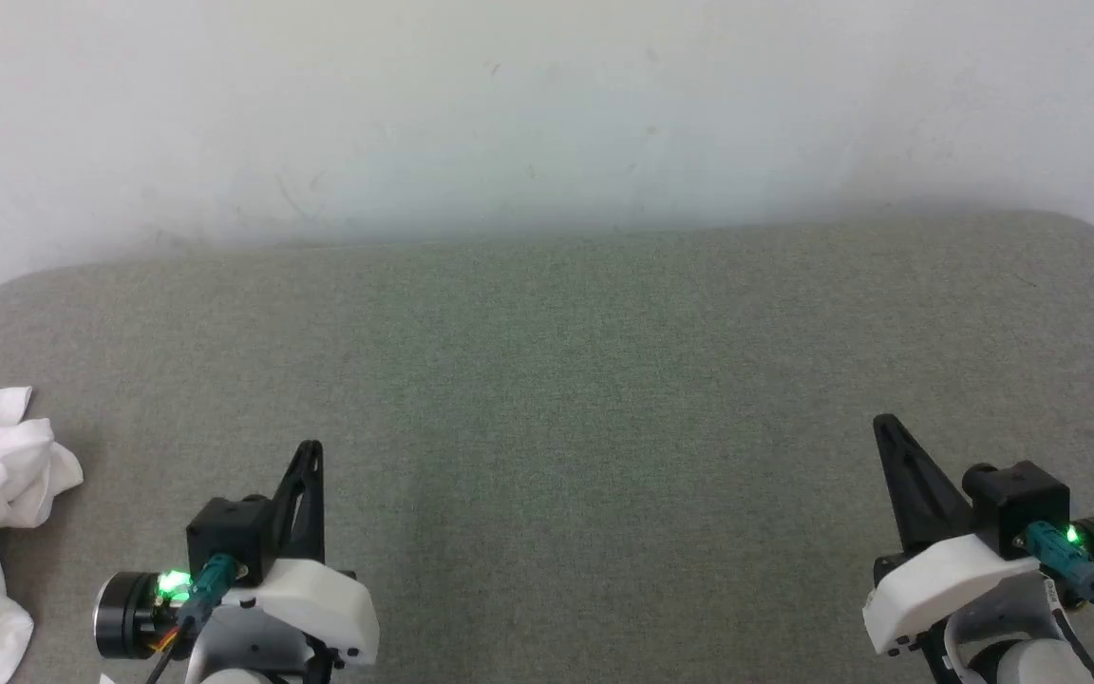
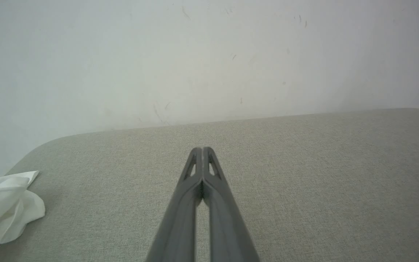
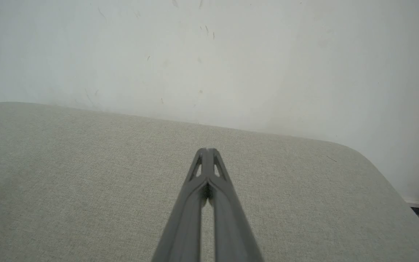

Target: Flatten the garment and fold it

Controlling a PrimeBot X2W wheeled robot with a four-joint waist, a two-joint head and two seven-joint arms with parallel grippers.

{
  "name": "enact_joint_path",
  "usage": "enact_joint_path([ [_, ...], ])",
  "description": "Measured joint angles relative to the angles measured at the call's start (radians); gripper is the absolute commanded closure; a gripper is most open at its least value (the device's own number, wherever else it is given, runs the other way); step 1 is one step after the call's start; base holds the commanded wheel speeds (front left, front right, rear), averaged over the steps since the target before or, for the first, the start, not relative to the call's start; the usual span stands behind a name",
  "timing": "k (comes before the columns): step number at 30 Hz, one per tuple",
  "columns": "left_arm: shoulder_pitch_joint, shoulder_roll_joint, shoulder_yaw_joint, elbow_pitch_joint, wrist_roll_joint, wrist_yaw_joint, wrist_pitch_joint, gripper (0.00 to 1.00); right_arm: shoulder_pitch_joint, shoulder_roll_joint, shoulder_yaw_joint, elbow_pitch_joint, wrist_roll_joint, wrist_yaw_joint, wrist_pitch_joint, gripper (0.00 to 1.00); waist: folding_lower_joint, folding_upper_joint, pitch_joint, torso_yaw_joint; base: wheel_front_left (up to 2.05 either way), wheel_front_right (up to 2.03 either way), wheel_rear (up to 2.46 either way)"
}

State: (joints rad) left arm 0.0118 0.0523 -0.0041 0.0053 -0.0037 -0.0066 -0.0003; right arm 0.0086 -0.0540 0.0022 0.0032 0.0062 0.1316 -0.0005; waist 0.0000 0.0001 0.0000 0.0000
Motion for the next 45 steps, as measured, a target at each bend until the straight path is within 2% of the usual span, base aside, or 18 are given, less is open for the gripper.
enact_joint_path([
  [5,0.000,0.000,0.000,0.000,0.000,0.000,0.000,1.00,0.000,0.000,0.000,0.000,0.000,0.000,0.000,1.00,0.0000,0.0000,0.000,0.000,0.00,0.00,0.00],
  [6,0.000,0.000,-0.001,0.001,0.000,0.000,0.000,0.00,0.000,-0.001,0.000,0.001,0.000,0.000,0.000,0.00,0.0000,0.0000,0.000,0.000,0.00,0.00,0.00],
  [29,-0.003,0.000,-0.015,0.013,-0.032,-0.003,-0.037,0.00,0.000,-0.001,-0.003,0.035,0.019,0.000,-0.037,0.00,0.0000,0.0000,0.001,0.006,0.00,0.00,0.00],
  [45,-0.010,0.000,-0.012,0.027,-0.058,-0.003,-0.071,0.00,-0.002,-0.001,0.000,0.053,0.030,0.000,-0.071,0.00,0.0000,-0.0002,-0.001,0.062,0.00,0.00,0.00],
])
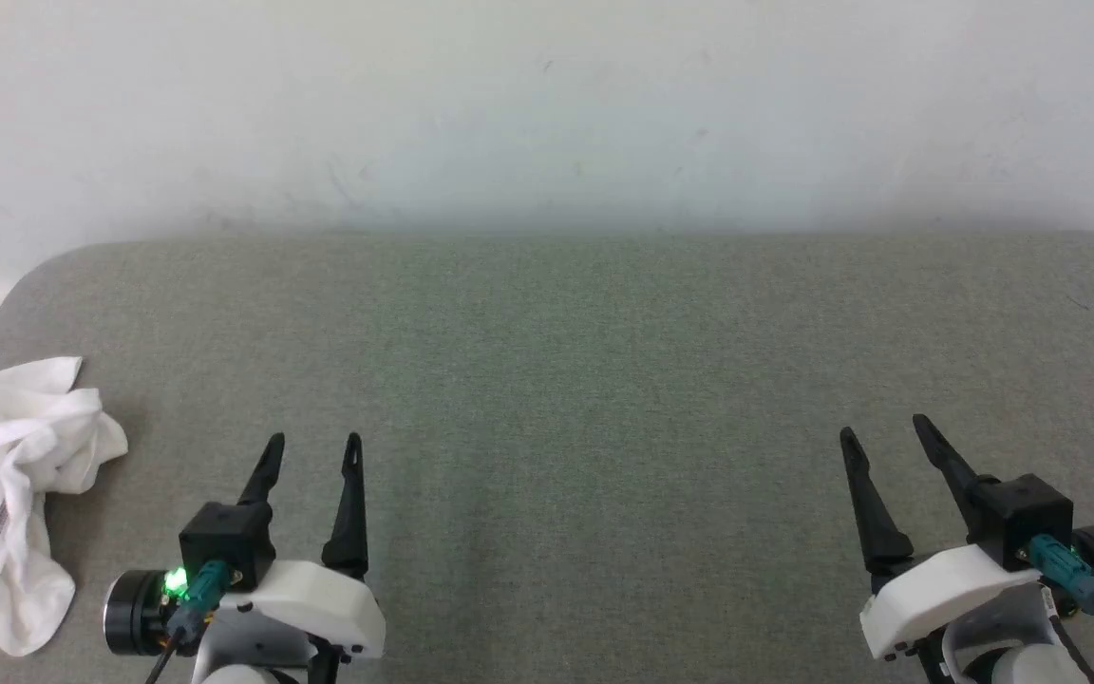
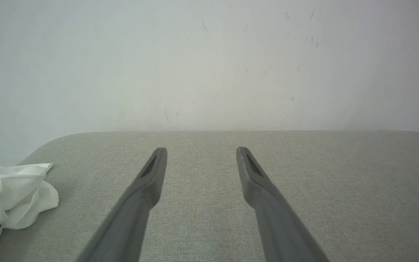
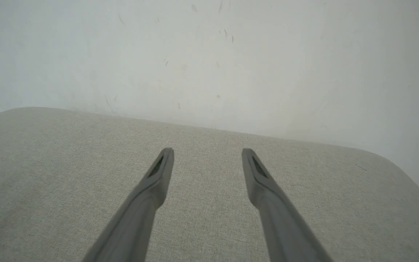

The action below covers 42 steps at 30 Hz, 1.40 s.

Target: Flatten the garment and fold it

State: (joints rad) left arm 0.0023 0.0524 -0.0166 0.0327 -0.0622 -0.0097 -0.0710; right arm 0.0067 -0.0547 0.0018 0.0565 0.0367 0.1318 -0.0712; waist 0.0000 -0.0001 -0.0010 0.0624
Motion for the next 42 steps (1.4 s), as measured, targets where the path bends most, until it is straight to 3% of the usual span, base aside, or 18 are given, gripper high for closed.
enact_joint_path([
  [42,-0.009,0.000,0.076,0.013,-0.087,0.002,-0.086,0.00,-0.045,0.001,0.071,0.028,-0.009,0.000,-0.073,0.00,0.0000,0.0000,0.025,0.306,0.00,0.00,0.00],
])
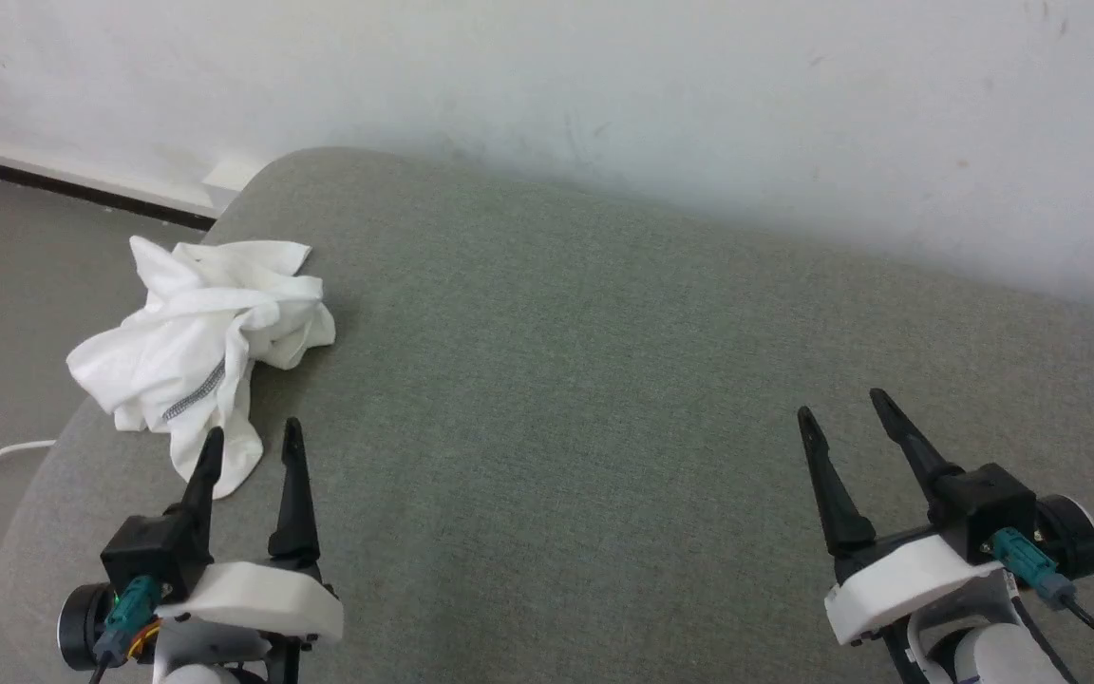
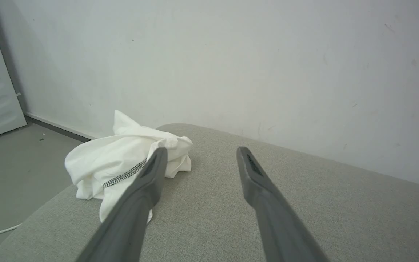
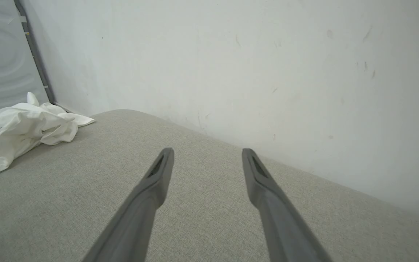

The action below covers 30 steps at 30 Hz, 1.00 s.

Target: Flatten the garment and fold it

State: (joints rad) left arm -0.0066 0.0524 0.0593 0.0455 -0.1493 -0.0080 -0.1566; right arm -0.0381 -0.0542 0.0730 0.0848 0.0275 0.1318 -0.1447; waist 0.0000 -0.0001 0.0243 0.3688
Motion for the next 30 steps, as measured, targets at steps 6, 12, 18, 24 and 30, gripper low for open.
enact_joint_path([
  [6,-0.002,0.000,0.009,0.000,-0.024,0.002,-0.013,0.00,-0.007,0.000,0.006,-0.004,-0.001,0.000,-0.009,0.00,0.0000,0.0000,0.016,0.034,0.00,0.00,0.00],
  [12,-0.066,0.000,0.040,-0.002,-0.042,0.009,-0.026,0.00,-0.028,0.001,0.023,-0.018,-0.007,0.000,-0.007,0.00,0.0001,0.0000,0.052,0.055,0.00,0.00,0.00],
  [18,-0.182,-0.001,0.105,-0.018,-0.036,-0.010,-0.039,0.00,-0.051,0.002,0.029,-0.045,-0.040,0.000,0.012,0.00,0.0000,0.0000,0.105,0.058,0.00,0.00,0.00],
  [24,-0.361,0.022,0.179,0.025,-0.037,-0.045,-0.051,0.00,-0.083,0.002,0.032,-0.073,-0.072,0.000,0.030,0.00,0.0002,0.0001,0.177,0.047,0.00,0.00,0.00],
  [30,-0.531,0.128,0.216,0.212,-0.064,-0.071,-0.019,0.00,-0.137,0.000,0.047,-0.083,-0.085,0.000,0.036,0.00,0.0002,0.0001,0.260,0.019,0.00,0.00,0.00],
])
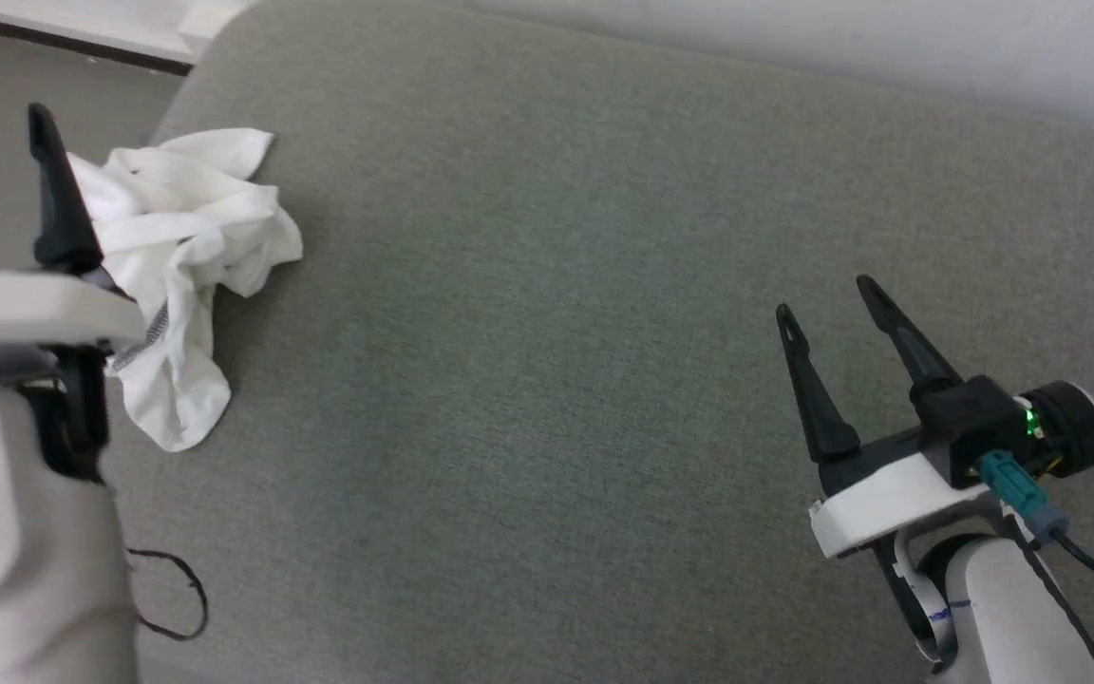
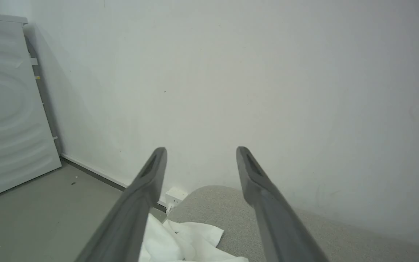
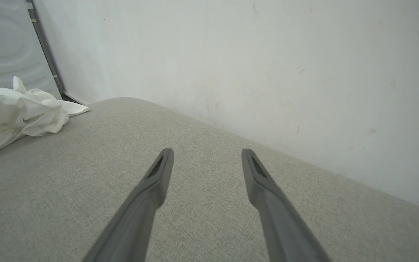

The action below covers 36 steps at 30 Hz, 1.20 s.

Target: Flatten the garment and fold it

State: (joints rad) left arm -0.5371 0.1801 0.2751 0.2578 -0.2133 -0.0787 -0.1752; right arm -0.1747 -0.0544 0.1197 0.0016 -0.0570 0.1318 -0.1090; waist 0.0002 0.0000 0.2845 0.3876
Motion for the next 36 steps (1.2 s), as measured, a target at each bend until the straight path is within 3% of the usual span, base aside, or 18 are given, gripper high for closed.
enact_joint_path([
  [6,-0.155,0.146,0.020,0.253,-0.068,-0.023,0.244,0.00,-0.031,0.000,0.004,0.013,-0.013,0.000,-0.008,0.00,0.0000,0.0000,0.080,-0.042,0.00,0.00,0.00],
  [12,-0.209,0.240,0.022,0.421,-0.113,-0.034,0.483,0.00,-0.065,0.000,0.011,0.039,-0.014,0.000,-0.033,0.00,-0.0001,0.0000,0.145,-0.091,0.00,0.00,0.00],
  [20,-0.222,0.264,0.014,0.555,-0.162,-0.037,0.713,0.00,-0.097,0.001,0.004,0.059,-0.027,0.000,-0.055,0.00,0.0000,0.0000,0.202,-0.137,0.00,0.00,0.00],
  [25,-0.222,0.281,-0.025,0.567,-0.156,-0.037,0.792,0.00,-0.098,0.001,0.005,0.067,-0.027,0.000,-0.060,0.00,-0.0003,0.0000,0.199,-0.150,0.00,0.00,0.00],
  [26,-0.221,0.283,-0.033,0.567,-0.153,-0.037,0.796,0.42,-0.100,0.001,0.006,0.068,-0.027,0.000,-0.061,0.00,-0.0003,0.0000,0.195,-0.152,0.00,0.00,0.00],
  [27,-0.218,0.282,-0.039,0.567,-0.155,-0.037,0.802,0.75,-0.101,0.001,0.007,0.070,-0.026,0.000,-0.062,0.00,-0.0003,0.0000,0.191,-0.154,0.00,0.00,0.00],
  [28,-0.218,0.282,-0.040,0.569,-0.157,-0.037,0.811,1.00,-0.103,0.002,0.005,0.071,-0.026,0.000,-0.063,0.00,-0.0003,0.0000,0.187,-0.156,0.00,0.00,0.00],
  [34,-0.193,0.295,-0.075,0.554,-0.135,-0.041,0.767,1.00,-0.103,0.002,-0.017,0.086,-0.017,0.000,-0.073,0.00,-0.0002,0.0000,0.146,-0.165,0.00,0.00,0.00],
  [36,-0.185,0.300,-0.093,0.546,-0.109,-0.024,0.743,1.00,-0.096,0.002,-0.030,0.093,-0.011,0.000,-0.079,0.00,-0.0002,0.0000,0.126,-0.166,0.00,0.00,0.00],
])
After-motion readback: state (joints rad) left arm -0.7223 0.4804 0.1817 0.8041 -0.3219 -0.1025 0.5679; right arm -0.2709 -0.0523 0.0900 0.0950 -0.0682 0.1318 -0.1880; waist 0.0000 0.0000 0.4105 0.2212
